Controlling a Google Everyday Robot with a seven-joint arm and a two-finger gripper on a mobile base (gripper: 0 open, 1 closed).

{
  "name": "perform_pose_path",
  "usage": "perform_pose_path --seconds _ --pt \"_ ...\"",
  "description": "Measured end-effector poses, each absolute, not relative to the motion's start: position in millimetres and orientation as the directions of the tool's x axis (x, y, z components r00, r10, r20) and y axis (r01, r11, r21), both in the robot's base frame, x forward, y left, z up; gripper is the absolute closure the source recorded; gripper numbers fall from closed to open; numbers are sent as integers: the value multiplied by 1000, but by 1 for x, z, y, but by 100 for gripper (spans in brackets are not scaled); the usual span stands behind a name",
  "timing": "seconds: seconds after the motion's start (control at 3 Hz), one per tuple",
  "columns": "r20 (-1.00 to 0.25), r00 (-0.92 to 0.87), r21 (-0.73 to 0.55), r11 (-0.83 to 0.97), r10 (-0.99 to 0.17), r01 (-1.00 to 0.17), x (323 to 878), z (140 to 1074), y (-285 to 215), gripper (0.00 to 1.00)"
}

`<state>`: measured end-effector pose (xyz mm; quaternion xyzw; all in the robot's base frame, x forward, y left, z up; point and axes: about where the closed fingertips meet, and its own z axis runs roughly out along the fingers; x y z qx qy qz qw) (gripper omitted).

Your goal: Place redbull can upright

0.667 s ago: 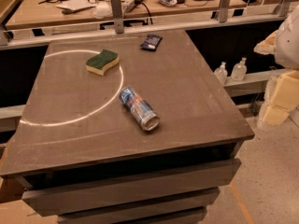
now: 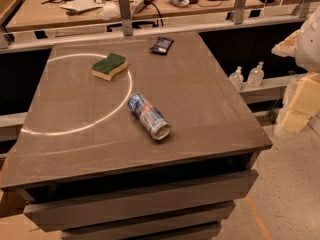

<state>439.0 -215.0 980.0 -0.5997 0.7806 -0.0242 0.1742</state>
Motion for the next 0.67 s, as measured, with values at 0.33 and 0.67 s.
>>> perform_pose_path --seconds 0.33,0.67 --pt "-307 -264 -187 330 -914 -925 450 976 -202 0" --pt "-313 -420 -72 462 -852 -884 477 966 -177 0"
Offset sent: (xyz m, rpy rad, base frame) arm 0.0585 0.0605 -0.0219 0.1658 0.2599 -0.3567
